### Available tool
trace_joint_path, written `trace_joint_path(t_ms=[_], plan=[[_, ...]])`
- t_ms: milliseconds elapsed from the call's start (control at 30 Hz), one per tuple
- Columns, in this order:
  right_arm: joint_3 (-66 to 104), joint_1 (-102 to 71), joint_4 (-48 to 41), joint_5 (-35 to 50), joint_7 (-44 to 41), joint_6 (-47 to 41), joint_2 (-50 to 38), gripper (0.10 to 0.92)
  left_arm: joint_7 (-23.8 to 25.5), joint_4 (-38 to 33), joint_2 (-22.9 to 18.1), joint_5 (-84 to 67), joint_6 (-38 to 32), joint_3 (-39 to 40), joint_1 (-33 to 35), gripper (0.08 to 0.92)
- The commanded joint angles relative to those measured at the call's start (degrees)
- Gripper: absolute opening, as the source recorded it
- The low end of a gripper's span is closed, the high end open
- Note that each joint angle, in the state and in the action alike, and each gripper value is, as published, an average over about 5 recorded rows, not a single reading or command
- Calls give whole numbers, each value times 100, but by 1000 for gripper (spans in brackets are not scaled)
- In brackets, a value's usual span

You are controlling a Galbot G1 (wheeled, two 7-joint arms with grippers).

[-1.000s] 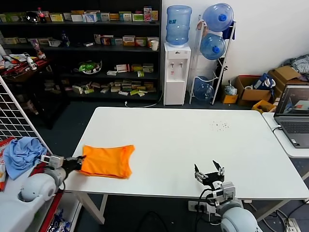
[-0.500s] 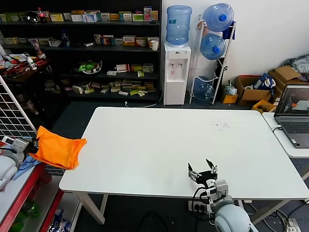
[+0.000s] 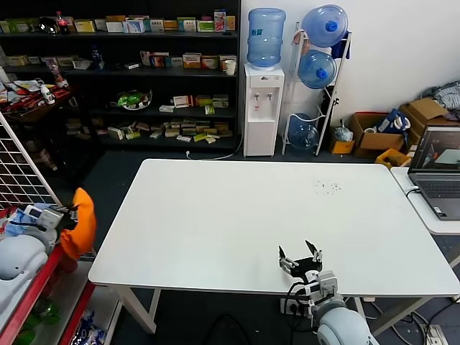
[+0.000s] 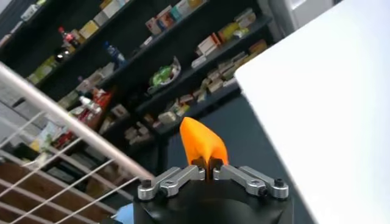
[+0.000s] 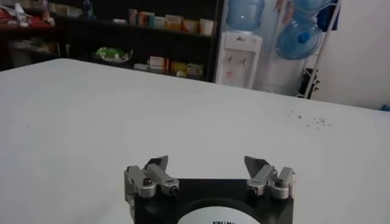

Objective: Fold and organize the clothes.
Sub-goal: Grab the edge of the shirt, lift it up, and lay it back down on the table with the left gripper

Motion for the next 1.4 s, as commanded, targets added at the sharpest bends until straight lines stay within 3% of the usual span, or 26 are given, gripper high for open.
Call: trace_joint_path(t_ms=[33,267,400,500,867,1067,1167,1400], plan=[[104,-96,-15,-62,3,17,26,823,-745,-1230,-822,-938,310,54,24,126],[238,-176,-36,-173,-18,44,59,823,-1277,-2020,-1169,-1725,622,89,171,126],[337,-197,-57,-270,-38,88,37,823,-1444,-2090,-1651,-1839,661,261,195,126],[458,-269,-39,-322,-72,163,3,823,-1471,-1865,-2281,-1649,587,446,134,126],[1140,-827,52,-498,-440,695,-34,823,-1428,-472,-5314,-366,23,1147,-192,126],[1496,-1123,61,-465,-666,968,-40,823,-1408,284,-6521,183,-425,1431,-313,126],[1655,-1261,67,-436,-729,1061,-53,823,-1382,614,-6831,308,-685,1513,-386,126],[1832,-1371,22,-267,-784,1173,-79,823,-1261,1141,-6852,326,-1679,1556,-480,126]])
